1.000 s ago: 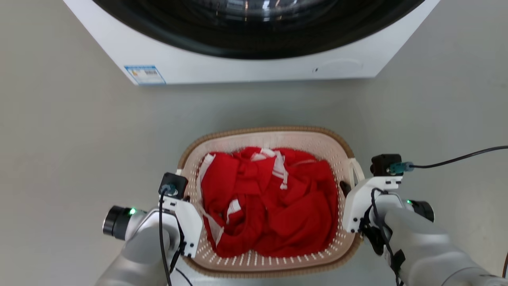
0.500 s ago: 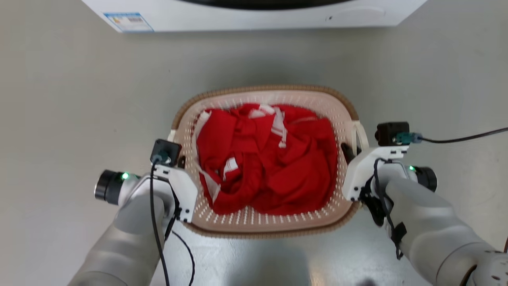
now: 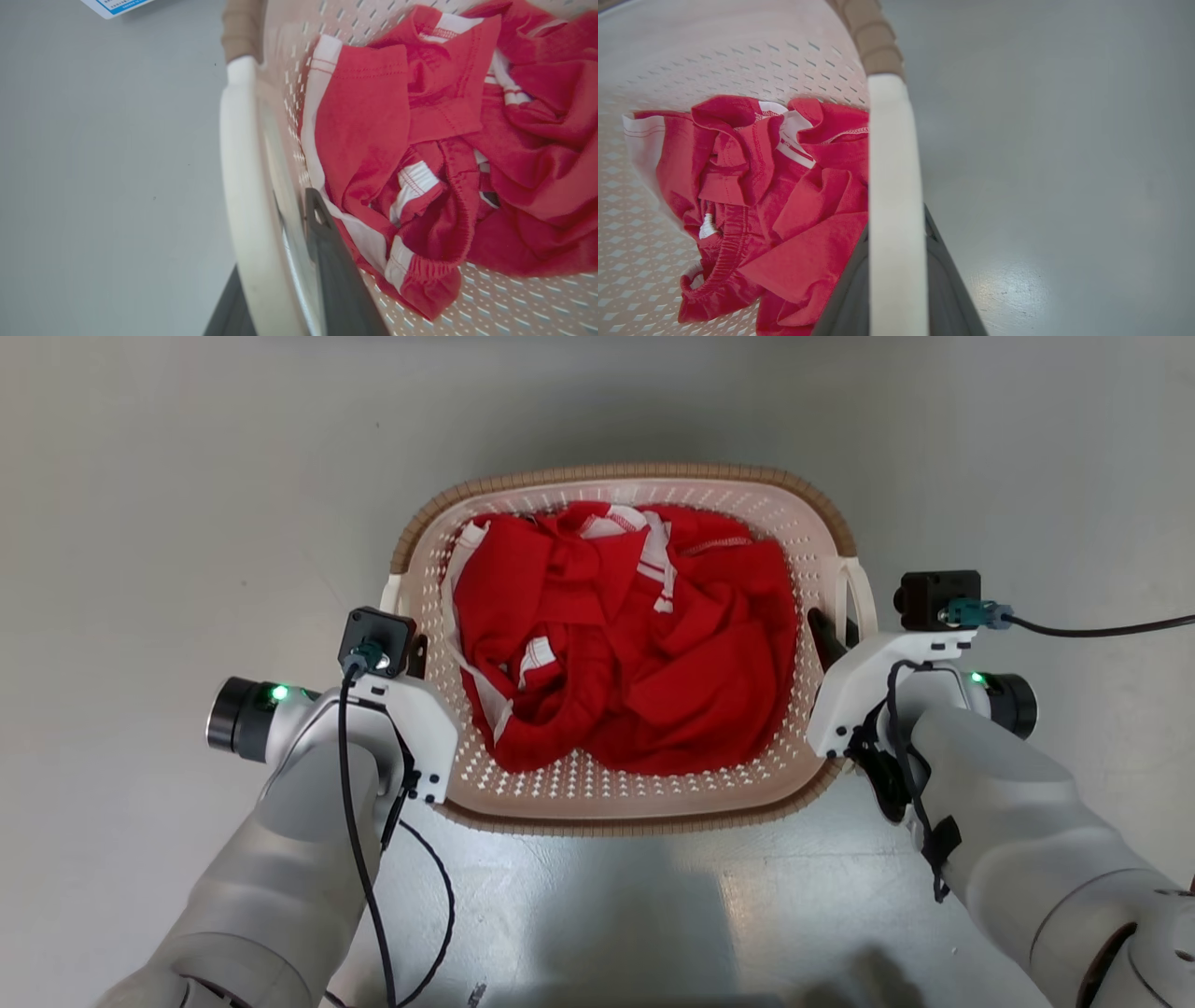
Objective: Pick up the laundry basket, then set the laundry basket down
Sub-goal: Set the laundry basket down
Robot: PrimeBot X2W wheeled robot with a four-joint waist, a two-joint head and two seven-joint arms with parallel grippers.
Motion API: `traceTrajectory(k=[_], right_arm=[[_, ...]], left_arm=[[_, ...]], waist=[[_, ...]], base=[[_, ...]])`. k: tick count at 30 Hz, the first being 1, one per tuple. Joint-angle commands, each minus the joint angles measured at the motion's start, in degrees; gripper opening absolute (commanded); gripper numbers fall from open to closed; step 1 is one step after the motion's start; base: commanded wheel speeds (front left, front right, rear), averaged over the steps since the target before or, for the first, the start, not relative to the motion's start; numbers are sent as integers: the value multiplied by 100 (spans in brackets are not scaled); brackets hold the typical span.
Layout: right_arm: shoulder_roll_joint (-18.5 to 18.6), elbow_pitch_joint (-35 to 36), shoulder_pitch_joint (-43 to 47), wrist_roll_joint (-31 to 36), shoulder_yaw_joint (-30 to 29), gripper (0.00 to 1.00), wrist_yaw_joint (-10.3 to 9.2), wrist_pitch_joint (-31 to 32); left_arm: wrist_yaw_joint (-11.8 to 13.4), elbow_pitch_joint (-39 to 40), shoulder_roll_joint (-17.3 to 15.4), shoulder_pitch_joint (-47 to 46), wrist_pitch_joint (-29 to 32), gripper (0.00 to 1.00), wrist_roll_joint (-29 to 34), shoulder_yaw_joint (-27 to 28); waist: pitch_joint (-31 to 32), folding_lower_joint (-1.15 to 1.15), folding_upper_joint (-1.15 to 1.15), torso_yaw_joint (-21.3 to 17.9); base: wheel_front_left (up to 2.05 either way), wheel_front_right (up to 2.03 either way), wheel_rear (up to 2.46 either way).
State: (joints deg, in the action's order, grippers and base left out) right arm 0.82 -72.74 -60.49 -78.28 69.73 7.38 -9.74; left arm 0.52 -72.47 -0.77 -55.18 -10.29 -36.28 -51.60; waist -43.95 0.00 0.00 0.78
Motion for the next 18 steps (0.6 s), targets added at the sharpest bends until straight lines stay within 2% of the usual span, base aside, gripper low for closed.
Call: traceTrajectory(k=[1,18], right_arm=[[206,-122,131,71,-10,0,11,-119],[206,-122,-119,276,-258,0,11,-298]], left_arm=[[131,-131,-394,31,-42,0,24,38],[159,-141,-463,-243,-195,0,32,-52]], waist=[[-71,0,0,-2],[-559,0,0,-45]], base=[[0,0,0],[0,0,0]])
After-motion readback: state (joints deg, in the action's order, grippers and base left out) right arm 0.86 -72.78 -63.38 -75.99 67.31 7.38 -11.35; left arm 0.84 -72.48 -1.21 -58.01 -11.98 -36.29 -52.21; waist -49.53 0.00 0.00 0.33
